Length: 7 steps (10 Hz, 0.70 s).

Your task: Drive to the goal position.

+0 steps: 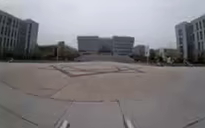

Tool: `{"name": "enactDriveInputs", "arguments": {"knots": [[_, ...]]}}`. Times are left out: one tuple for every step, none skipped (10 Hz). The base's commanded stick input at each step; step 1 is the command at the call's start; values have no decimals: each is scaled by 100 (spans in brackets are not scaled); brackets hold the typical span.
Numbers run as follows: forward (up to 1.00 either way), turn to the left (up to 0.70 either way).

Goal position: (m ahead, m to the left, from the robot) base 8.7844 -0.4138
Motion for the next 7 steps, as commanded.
{"name": "enactDriveInputs", "arguments": {"knots": [[100,0],[100,0],[100,0],[100,0],[100,-11],[100,-40],[100,-40]]}}
